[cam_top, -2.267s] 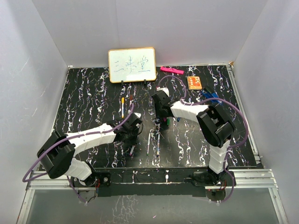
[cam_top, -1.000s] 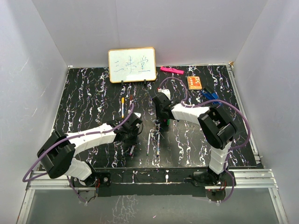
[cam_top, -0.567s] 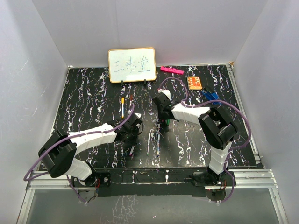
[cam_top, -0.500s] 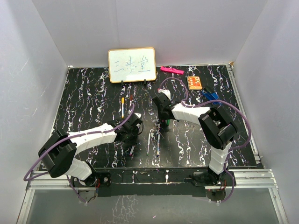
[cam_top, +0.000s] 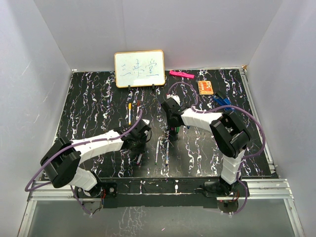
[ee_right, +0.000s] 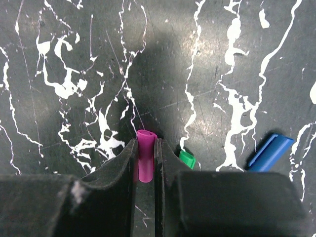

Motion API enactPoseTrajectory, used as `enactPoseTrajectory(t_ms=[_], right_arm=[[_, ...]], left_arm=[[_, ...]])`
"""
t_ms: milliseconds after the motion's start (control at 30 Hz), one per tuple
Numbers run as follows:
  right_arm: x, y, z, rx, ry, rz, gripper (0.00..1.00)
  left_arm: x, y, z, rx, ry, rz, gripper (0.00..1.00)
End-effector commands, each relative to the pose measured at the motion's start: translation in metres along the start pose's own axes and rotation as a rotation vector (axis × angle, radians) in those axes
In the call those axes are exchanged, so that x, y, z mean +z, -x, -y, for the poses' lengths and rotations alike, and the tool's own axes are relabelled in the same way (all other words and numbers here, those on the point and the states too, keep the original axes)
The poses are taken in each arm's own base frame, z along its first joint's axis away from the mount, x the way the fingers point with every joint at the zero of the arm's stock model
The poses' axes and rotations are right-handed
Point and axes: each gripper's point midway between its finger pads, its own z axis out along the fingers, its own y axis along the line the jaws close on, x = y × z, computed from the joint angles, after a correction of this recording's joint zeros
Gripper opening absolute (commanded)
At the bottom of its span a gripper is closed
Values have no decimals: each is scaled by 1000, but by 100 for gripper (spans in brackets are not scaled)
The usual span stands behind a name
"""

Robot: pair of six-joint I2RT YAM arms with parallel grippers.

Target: Insert the pens into the pen caps

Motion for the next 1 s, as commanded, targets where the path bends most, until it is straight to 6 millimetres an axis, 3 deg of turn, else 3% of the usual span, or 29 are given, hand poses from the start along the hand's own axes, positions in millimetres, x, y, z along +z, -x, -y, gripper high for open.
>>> enactPoseTrajectory(t_ms=[0, 167, 300, 600, 800, 967], right_arm=[[-10, -19, 0, -57, -1, -118, 0], [-45, 44, -23, -32, 105, 66, 0], [-82, 80, -33, 0, 198, 221, 0], [-163, 109, -42, 38, 456, 555, 0], [-217, 113, -48, 55, 652, 758, 0], [-252, 111, -49, 87, 774, 865, 0]], left_arm=[[-14, 15, 5, 17, -11, 40, 0], [-20, 28, 14, 11, -53, 98, 0], [-21, 40, 23, 15, -98, 148, 0], [-53, 77, 74, 37, -431, 416, 0], [-73, 87, 104, 80, -609, 484, 0], [-104, 95, 128, 48, -817, 597, 0]])
